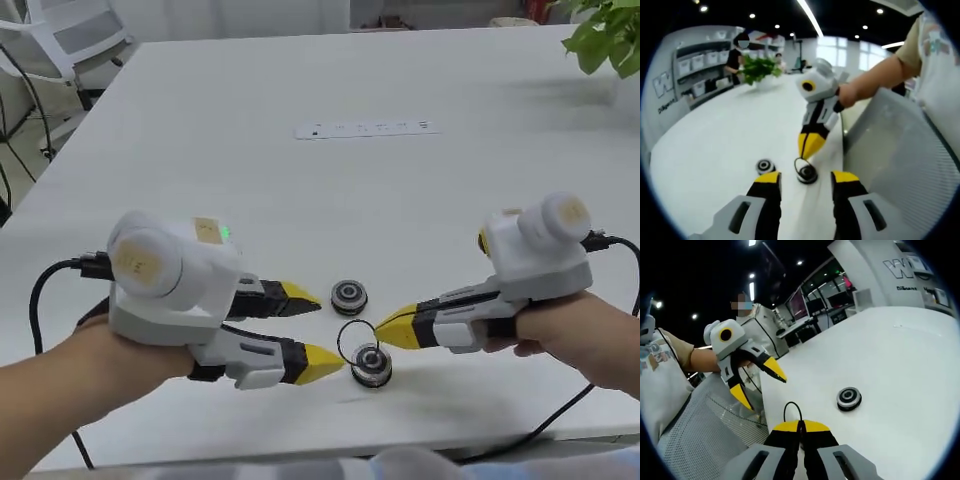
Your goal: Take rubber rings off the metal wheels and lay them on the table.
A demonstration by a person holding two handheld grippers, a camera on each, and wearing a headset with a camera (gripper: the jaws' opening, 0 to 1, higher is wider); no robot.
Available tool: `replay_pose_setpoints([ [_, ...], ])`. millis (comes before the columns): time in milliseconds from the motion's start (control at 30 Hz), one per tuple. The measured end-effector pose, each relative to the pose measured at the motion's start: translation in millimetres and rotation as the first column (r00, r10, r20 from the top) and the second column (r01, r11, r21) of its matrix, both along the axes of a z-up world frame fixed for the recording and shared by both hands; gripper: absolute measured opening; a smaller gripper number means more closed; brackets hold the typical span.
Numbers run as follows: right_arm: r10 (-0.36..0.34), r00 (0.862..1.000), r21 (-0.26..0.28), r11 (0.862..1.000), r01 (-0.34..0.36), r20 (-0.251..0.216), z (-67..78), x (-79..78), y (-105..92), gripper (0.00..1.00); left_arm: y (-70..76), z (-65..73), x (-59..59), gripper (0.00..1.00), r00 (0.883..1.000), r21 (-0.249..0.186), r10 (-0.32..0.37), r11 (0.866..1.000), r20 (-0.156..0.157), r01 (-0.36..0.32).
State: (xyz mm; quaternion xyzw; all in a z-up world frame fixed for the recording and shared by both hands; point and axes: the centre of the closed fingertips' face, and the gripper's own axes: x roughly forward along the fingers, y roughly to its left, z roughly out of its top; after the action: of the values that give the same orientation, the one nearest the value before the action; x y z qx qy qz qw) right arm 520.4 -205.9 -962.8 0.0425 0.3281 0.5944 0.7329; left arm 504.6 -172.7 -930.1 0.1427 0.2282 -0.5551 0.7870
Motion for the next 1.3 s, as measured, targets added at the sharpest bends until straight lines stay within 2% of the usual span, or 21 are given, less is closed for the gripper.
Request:
replay_pose_setpoints([
  [267,0.02,1.0,-0.007,1.0,-0.02,0.014,6.4,5.2,11.7,0.0,16.8,4.7,-1.8,0.43,0.999,0.005,0.035,0.999,-0.001,-0.035],
  [600,0.06,0.998,-0.033,0.998,-0.059,0.025,4.5,9.5,26.1,0.0,35.3,8.7,-2.7,0.47,0.996,-0.007,0.086,0.996,-0.003,-0.086],
  [800,0.073,0.997,-0.04,0.997,-0.072,0.029,4.4,14.2,33.7,0.0,47.9,11.8,1.9,0.48,0.992,-0.009,0.125,0.992,0.005,-0.125],
  [1300,0.101,0.995,-0.102,0.99,-0.098,0.021,-16.2,18.2,48.4,0.0,58.3,8.7,-0.4,0.5,0.987,-0.006,0.159,0.987,0.0,-0.159],
])
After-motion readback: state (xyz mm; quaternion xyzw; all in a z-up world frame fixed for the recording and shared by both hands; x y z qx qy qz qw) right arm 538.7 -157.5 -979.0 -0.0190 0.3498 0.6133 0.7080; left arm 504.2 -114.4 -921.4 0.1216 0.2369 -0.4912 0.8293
